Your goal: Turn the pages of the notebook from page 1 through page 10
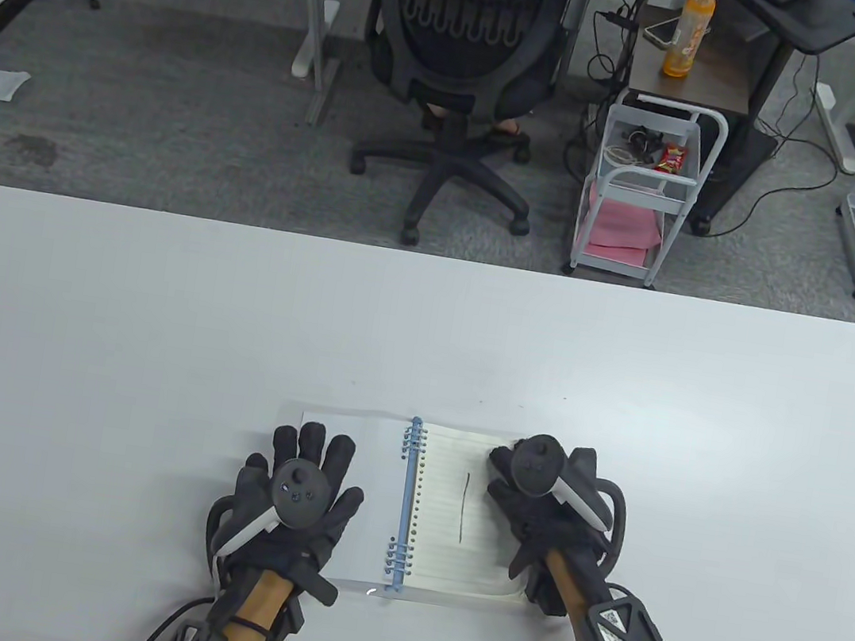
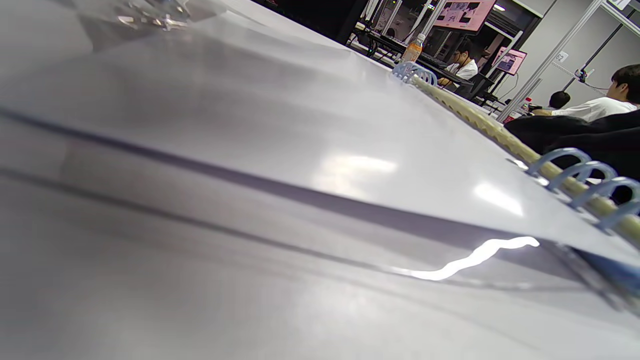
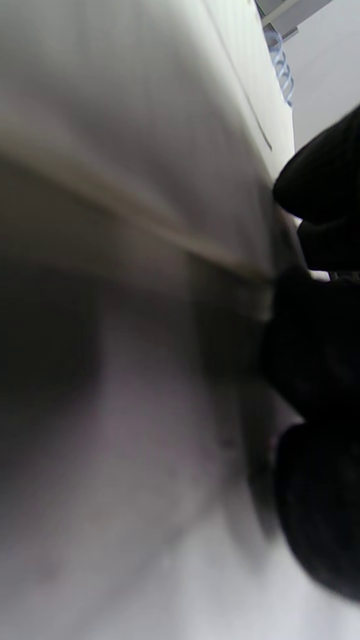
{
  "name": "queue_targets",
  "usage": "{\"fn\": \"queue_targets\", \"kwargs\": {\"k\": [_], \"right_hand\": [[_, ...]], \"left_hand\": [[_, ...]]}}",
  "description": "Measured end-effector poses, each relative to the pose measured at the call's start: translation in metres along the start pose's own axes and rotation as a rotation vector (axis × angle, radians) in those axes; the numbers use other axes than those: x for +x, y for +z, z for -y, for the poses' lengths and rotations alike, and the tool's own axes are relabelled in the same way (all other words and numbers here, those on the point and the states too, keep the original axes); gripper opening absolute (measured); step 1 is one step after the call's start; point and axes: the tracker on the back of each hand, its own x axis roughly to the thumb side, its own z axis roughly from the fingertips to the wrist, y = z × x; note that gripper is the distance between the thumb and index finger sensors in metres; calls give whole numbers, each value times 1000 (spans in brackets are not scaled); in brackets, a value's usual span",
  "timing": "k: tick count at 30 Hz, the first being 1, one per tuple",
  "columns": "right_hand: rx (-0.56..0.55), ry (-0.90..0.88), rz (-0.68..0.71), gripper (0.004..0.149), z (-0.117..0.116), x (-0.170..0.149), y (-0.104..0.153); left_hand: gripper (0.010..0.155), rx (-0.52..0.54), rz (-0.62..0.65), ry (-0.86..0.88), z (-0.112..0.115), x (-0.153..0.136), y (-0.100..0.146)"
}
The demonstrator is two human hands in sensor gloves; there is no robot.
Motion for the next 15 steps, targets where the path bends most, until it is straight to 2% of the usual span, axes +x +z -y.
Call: {"fn": "queue_targets", "kwargs": {"k": [9, 15], "right_hand": [[31, -95, -69, 63, 0, -16, -8], [-21, -89, -38, 56, 4, -12, -1]], "left_hand": [[69, -3, 5, -1, 1, 1, -1], [69, -12, 7, 6, 1, 1, -1]]}}
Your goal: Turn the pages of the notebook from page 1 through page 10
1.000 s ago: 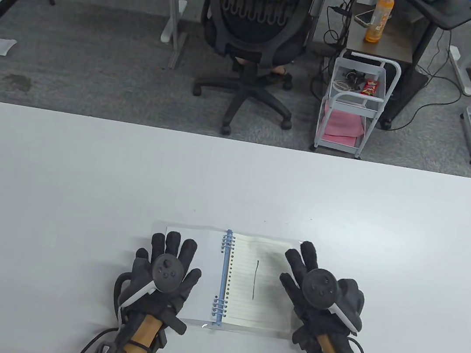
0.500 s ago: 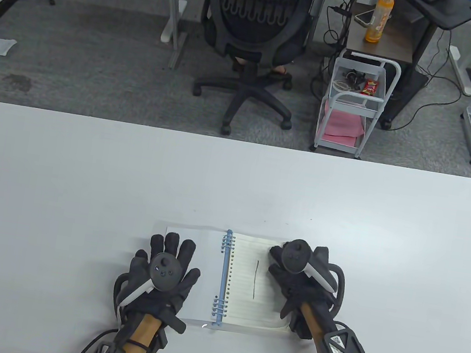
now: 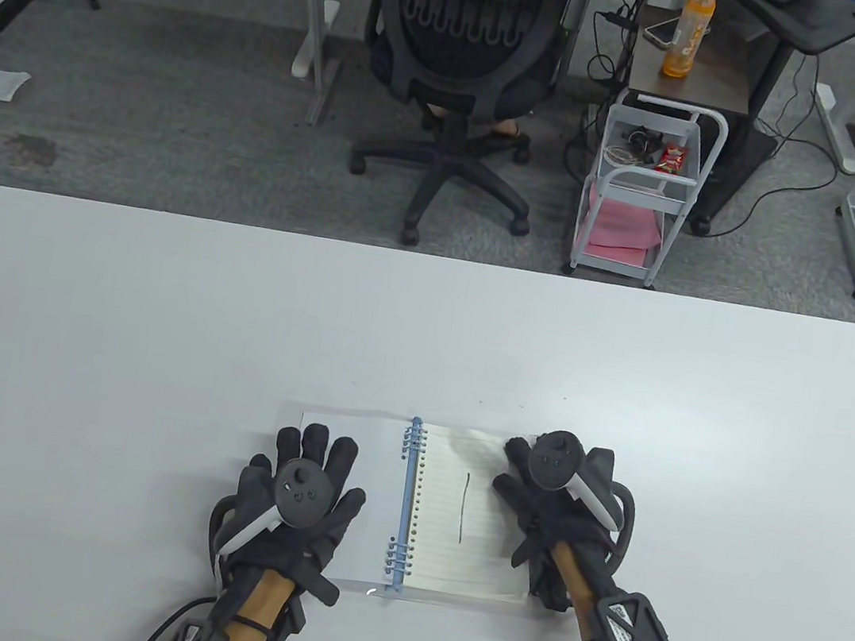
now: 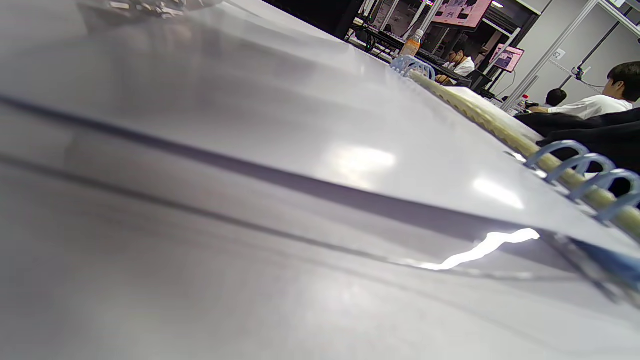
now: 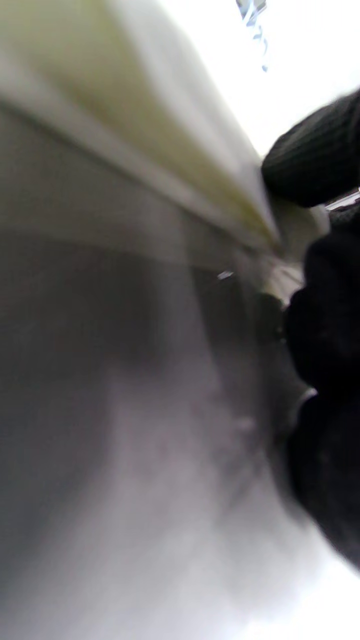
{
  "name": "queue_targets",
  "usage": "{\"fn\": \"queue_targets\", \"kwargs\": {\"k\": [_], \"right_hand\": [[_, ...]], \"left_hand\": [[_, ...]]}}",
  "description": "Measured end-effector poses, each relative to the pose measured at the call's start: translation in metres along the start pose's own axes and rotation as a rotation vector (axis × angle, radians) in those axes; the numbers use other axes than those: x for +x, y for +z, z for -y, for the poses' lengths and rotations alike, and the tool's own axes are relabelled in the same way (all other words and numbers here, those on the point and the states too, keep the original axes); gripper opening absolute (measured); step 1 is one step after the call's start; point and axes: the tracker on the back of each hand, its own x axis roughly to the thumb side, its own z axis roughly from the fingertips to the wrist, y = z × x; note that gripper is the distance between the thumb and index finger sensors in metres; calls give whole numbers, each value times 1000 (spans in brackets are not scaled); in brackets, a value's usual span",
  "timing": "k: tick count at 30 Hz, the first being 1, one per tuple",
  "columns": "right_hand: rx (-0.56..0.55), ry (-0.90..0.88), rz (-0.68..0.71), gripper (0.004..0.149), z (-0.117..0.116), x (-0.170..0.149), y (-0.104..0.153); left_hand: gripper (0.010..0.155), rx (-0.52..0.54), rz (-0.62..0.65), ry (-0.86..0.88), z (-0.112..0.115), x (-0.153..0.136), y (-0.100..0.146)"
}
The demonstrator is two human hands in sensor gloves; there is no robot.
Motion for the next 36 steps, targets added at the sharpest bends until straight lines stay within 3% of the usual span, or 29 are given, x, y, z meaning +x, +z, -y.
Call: {"fn": "queue_targets", "kwargs": {"k": [7, 14, 18, 21, 30, 36], "right_hand": [[11, -166, 122, 50, 18, 9, 19], [269, -693, 243, 64, 7, 4, 26], [416, -833, 348, 64, -6, 17, 29], [443, -787, 410, 62, -14, 37, 34], [428, -329, 515, 57, -52, 106, 60], [409, -383, 527, 56, -43, 102, 58]], "left_hand": [[69, 8, -10, 25, -3, -5, 1], [69, 37, -24, 50, -10, -12, 5], [70, 53, -27, 68, -14, -15, 7], [69, 70, -24, 92, -19, -18, 10], [70, 203, -21, 214, -45, -35, 29], [70, 219, -27, 259, -50, -42, 33]]}}
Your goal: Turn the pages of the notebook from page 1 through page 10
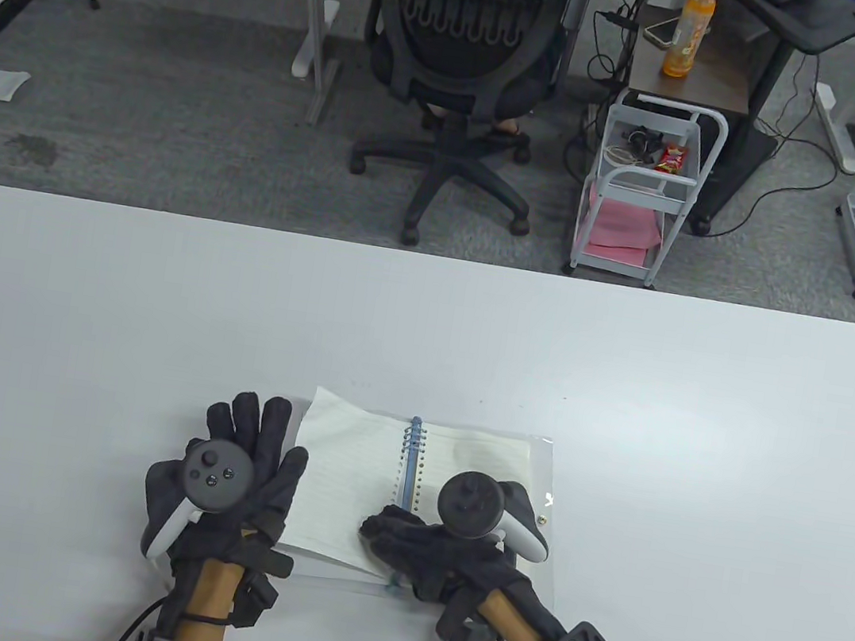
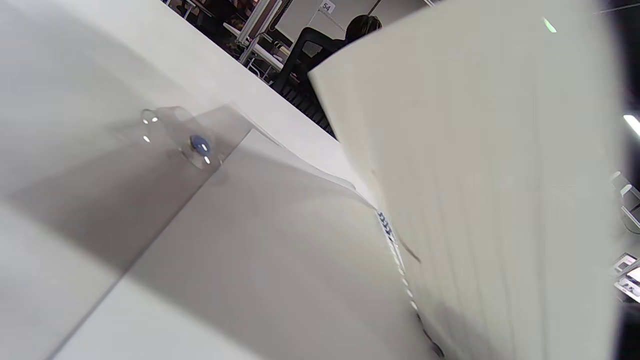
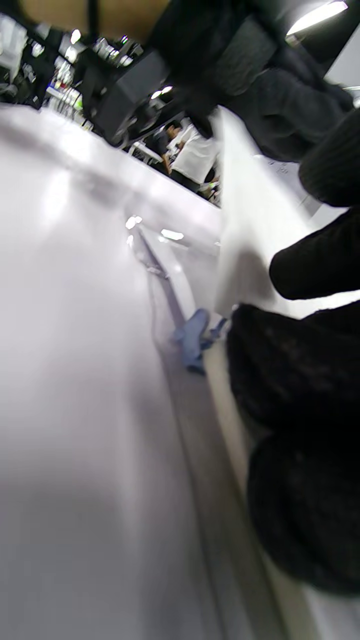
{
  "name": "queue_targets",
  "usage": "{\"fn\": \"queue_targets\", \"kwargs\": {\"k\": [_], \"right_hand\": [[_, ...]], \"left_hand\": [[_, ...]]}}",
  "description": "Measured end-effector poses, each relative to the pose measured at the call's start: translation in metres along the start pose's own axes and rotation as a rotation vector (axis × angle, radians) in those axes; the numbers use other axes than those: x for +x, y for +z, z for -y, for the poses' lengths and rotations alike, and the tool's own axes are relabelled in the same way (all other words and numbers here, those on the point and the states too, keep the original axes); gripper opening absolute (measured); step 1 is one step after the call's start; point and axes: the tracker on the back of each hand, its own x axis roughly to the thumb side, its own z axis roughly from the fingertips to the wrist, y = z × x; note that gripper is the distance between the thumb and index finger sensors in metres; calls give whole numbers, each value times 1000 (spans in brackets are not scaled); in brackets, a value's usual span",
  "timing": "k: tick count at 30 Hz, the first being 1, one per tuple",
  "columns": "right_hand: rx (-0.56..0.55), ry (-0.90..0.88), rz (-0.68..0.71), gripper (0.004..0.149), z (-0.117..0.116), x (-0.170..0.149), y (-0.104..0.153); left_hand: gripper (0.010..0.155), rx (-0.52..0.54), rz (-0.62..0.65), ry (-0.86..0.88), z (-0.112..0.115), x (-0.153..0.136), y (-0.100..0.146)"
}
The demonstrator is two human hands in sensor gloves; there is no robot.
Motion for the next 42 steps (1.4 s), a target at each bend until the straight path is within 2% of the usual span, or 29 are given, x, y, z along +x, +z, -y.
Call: {"fn": "queue_targets", "kwargs": {"k": [4, 6, 8, 11, 14, 19, 21, 25, 28, 36, 39, 42], "right_hand": [[-131, -35, -3, 56, 26, -5, 10], [-213, 54, -65, 55, 39, -14, 14], [-278, 228, -193, 54, 51, -30, 18], [-279, 286, -347, 52, 61, -54, 20], [-361, 232, -418, 50, 73, -73, 24], [-413, 244, -511, 53, 81, -89, 22], [-398, 254, -570, 58, 83, -93, 19], [-399, 258, -583, 62, 84, -93, 18], [-402, 266, -578, 60, 83, -91, 18], [-430, 195, -437, 50, 89, -75, 31], [-389, 91, -349, 51, 90, -67, 37], [-331, -132, -248, 56, 88, -66, 41]], "left_hand": [[70, -12, 3, -21, 5, 1, -2], [70, -36, 1, -43, 11, 2, -5], [70, -71, 3, -81, 21, 5, -8], [69, -123, 5, -140, 34, 8, -13], [69, -166, -4, -164, 43, 9, -16], [69, -168, -7, -172, 45, 9, -17], [69, -167, -8, -171, 45, 9, -17], [69, -177, -11, -171, 46, 9, -17], [69, -184, -10, -173, 47, 9, -18], [69, -174, -9, -150, 43, 8, -17], [69, -179, -14, -146, 43, 7, -17], [69, -174, -14, -139, 42, 7, -17]]}}
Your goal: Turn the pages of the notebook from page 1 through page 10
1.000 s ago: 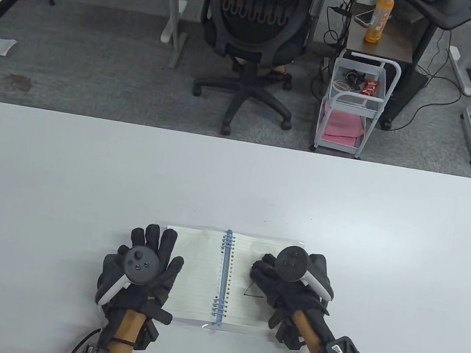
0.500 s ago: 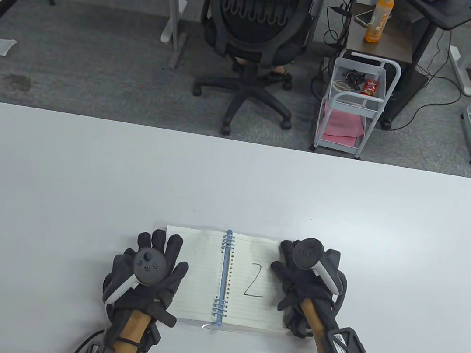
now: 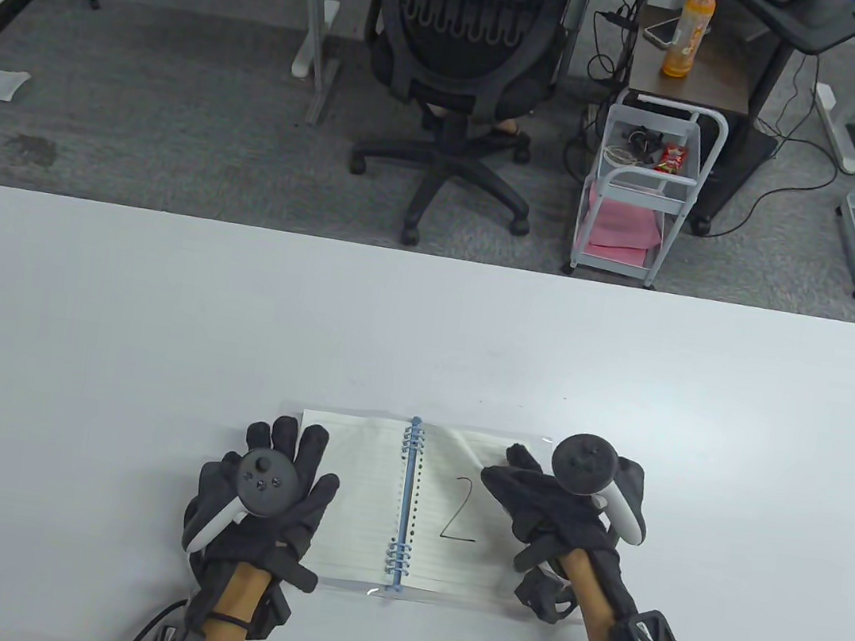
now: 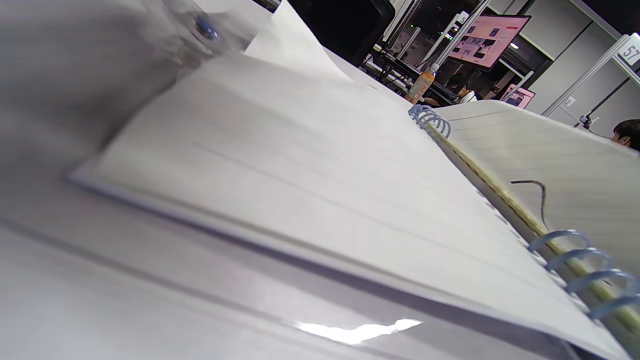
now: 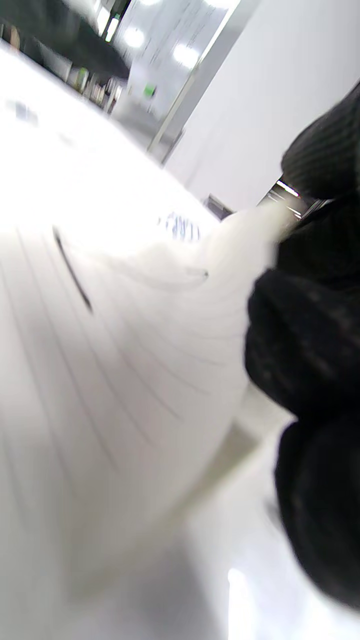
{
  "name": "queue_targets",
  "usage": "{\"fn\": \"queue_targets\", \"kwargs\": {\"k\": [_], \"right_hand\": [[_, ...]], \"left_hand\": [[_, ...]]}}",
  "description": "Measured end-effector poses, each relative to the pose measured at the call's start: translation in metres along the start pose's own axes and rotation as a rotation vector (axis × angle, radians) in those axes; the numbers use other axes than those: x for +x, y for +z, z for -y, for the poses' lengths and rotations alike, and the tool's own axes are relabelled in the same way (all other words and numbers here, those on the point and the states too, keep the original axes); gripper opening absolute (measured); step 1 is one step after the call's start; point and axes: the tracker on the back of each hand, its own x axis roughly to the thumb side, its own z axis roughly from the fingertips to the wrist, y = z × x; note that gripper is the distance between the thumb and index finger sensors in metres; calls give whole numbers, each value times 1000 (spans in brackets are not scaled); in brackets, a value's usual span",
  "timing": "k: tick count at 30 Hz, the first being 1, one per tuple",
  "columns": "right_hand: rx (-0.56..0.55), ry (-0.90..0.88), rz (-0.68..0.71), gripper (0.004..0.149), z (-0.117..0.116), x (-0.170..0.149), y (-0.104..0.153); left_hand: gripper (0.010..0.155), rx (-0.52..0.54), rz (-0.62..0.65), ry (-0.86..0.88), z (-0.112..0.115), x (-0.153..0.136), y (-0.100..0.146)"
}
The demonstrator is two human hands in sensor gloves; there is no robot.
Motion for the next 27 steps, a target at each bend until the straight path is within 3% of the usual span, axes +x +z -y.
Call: {"fn": "queue_targets", "kwargs": {"k": [5, 8, 12, 19, 22, 27], "right_hand": [[231, -270, 96, 59, -12, -3, -1], [300, -309, 134, 58, -25, 3, -2], [308, -151, 183, 55, -54, 26, -1], [291, 297, 224, 54, -113, 60, 6], [276, 332, 240, 54, -113, 63, 6], [210, 151, 242, 54, -87, 55, 6]], "left_hand": [[69, 18, 13, 17, -4, 1, 3], [70, 32, 29, 46, -9, 2, 6], [70, 78, 53, 89, -19, 2, 13], [70, 163, 67, 173, -38, -5, 25], [70, 158, 70, 163, -37, -4, 25], [70, 111, 61, 115, -26, 1, 18]]}}
